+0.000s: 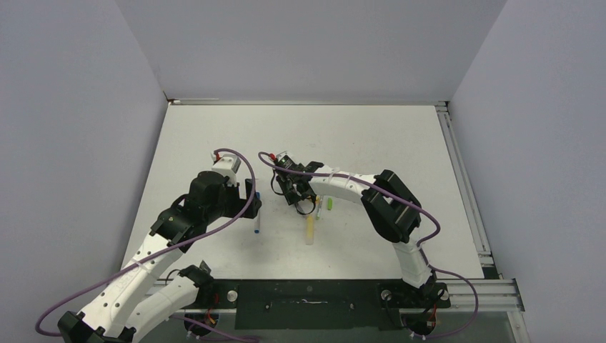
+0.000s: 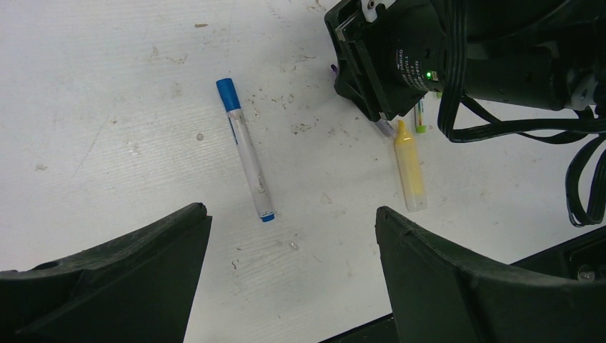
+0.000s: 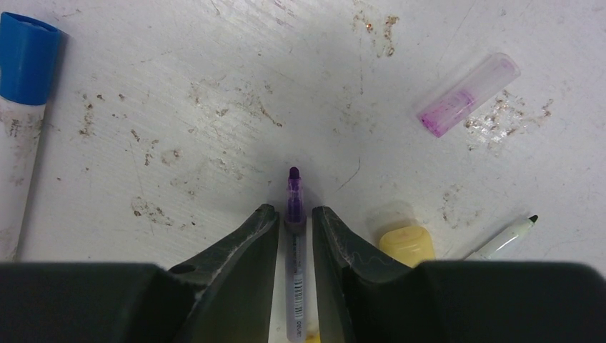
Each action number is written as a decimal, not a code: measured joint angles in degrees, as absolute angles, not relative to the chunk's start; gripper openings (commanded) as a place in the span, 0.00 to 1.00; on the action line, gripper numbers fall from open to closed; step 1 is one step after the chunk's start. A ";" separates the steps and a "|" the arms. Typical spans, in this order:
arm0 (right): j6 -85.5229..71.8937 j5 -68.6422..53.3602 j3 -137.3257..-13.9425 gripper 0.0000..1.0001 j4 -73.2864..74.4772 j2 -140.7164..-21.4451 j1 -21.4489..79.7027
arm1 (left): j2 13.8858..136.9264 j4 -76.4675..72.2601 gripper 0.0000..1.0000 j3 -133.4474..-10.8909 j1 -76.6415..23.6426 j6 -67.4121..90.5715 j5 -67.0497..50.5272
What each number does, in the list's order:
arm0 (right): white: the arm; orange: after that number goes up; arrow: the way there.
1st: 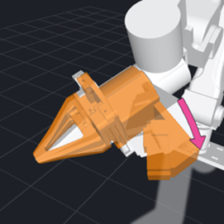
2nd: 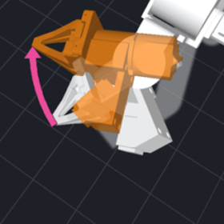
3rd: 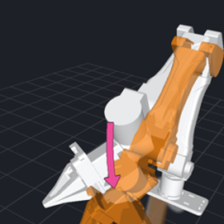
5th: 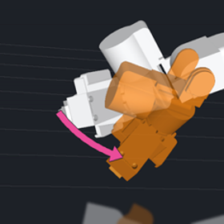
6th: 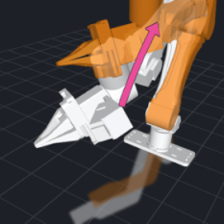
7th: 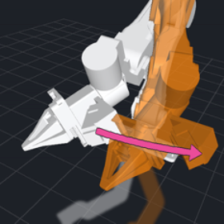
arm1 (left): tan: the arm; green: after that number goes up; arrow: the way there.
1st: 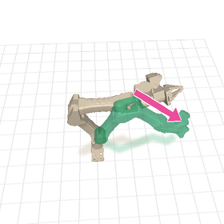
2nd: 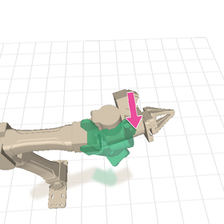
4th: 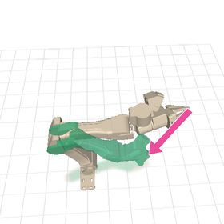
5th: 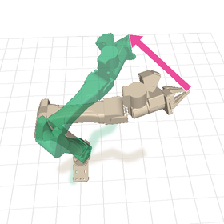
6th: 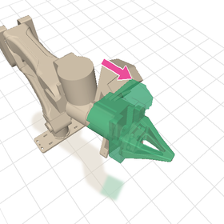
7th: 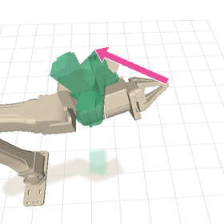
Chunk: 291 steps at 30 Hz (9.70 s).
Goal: Insert the pens into the pen caps
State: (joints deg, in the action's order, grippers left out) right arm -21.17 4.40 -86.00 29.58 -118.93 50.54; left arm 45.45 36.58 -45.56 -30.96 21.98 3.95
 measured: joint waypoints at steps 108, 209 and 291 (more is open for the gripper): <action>-43.88 -22.04 -58.28 0.34 -12.21 -64.99 57.17 | 42.37 -21.78 0.00 -36.99 -30.00 58.92 -48.69; -39.46 18.81 -93.69 0.05 25.80 -125.97 44.25 | 36.38 21.93 0.00 -38.41 -29.32 22.81 -39.22; -43.00 -15.42 -54.48 0.05 -20.51 -68.12 55.94 | 44.03 -6.37 0.00 -36.23 -29.91 46.19 -53.04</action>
State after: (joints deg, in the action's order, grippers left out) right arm -43.00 -15.42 -54.48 -20.51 -68.12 55.94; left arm 44.03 -6.37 -36.23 -29.91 46.19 -53.04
